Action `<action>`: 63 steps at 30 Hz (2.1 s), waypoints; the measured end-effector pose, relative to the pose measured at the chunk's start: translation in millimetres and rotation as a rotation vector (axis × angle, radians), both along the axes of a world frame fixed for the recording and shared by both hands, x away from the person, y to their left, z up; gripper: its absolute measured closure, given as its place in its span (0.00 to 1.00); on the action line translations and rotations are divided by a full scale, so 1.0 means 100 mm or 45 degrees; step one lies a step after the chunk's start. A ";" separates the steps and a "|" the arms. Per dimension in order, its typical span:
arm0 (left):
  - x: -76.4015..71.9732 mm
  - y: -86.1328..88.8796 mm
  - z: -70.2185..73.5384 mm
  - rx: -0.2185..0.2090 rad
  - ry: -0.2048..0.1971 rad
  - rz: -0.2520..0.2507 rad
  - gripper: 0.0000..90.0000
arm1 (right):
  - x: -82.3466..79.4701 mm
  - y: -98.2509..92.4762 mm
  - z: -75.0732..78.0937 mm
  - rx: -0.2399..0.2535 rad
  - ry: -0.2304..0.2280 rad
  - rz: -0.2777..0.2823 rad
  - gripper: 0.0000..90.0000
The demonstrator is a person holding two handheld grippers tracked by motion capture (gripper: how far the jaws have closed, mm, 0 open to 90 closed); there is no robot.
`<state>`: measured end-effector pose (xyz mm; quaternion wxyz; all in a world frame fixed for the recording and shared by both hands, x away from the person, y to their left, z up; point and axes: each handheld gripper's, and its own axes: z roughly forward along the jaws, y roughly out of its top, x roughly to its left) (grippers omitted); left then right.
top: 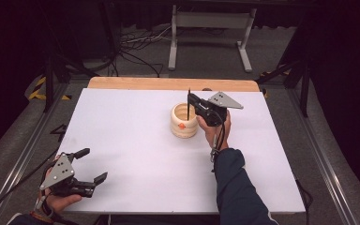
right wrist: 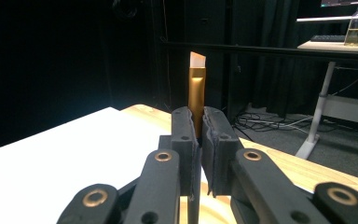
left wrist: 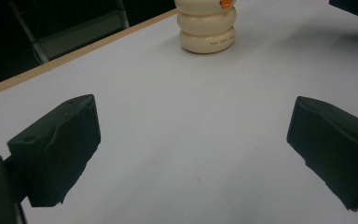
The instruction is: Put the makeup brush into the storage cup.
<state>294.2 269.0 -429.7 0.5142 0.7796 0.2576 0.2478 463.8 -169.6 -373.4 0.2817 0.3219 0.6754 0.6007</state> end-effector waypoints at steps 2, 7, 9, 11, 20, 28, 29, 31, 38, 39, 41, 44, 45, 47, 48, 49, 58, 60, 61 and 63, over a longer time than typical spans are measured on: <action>0.00 0.00 0.00 -0.001 0.000 -0.001 0.04 | 0.00 0.00 0.00 -0.001 0.000 0.001 0.94; 0.00 0.00 0.00 0.001 0.000 0.000 0.04 | -0.01 -0.01 0.01 0.001 -0.003 -0.001 0.94; 0.00 0.00 0.00 0.001 0.000 0.001 0.04 | -0.01 -0.01 0.01 -0.001 -0.007 -0.002 0.94; 0.00 0.00 0.00 0.001 0.001 0.001 0.04 | -0.01 -0.01 0.02 -0.001 -0.009 -0.002 0.94; 0.00 0.00 0.00 -0.003 0.005 -0.002 0.04 | -0.03 -0.01 0.04 -0.011 -0.019 0.005 0.93; 0.00 0.00 0.00 -0.001 0.005 -0.002 0.04 | -0.05 -0.03 0.07 0.009 -0.025 -0.007 0.70; 0.00 0.00 0.00 0.001 0.004 -0.002 0.04 | -0.05 -0.03 0.07 0.005 -0.026 -0.001 0.68; 0.00 0.00 0.00 0.001 0.005 -0.003 0.04 | -0.05 -0.03 0.08 -0.003 -0.023 0.004 0.63; 0.00 -0.01 0.00 0.003 0.004 -0.005 0.04 | -0.07 -0.01 0.08 -0.029 -0.025 0.013 0.53; 0.00 -0.01 0.00 0.004 0.005 -0.004 0.04 | -0.07 -0.01 0.09 -0.029 -0.024 0.009 0.51; 0.00 -0.01 0.00 0.003 0.004 -0.004 0.04 | -0.07 -0.02 0.09 -0.027 -0.023 0.012 0.45; 0.00 -0.01 0.00 0.003 0.004 -0.005 0.04 | -0.07 -0.02 0.09 -0.030 -0.025 0.021 0.40; 0.00 -0.01 0.00 0.002 0.005 -0.003 0.04 | -0.07 -0.01 0.10 -0.043 -0.025 0.004 0.38; 0.00 -0.01 0.00 0.003 0.004 -0.004 0.04 | -0.07 -0.01 0.10 -0.053 -0.025 -0.005 0.34; 0.00 -0.01 0.00 0.003 0.004 -0.005 0.04 | -0.08 -0.01 0.10 -0.055 -0.026 -0.012 0.31; 0.00 -0.01 0.00 0.003 0.005 -0.006 0.04 | -0.08 -0.01 0.10 -0.062 -0.035 -0.023 0.27; 0.00 -0.02 0.00 0.009 0.011 -0.010 0.04 | -0.09 0.02 0.12 -0.091 -0.052 -0.098 0.09; 0.00 -0.02 0.00 0.011 0.012 -0.011 0.04 | -0.10 0.03 0.12 -0.104 -0.054 -0.106 0.07; 0.00 -0.02 0.00 0.011 0.012 -0.011 0.04 | -0.10 0.03 0.13 -0.102 -0.053 -0.103 0.07; 0.00 -0.02 0.00 0.010 0.011 -0.010 0.04 | -0.10 0.04 0.13 -0.114 -0.062 -0.104 0.06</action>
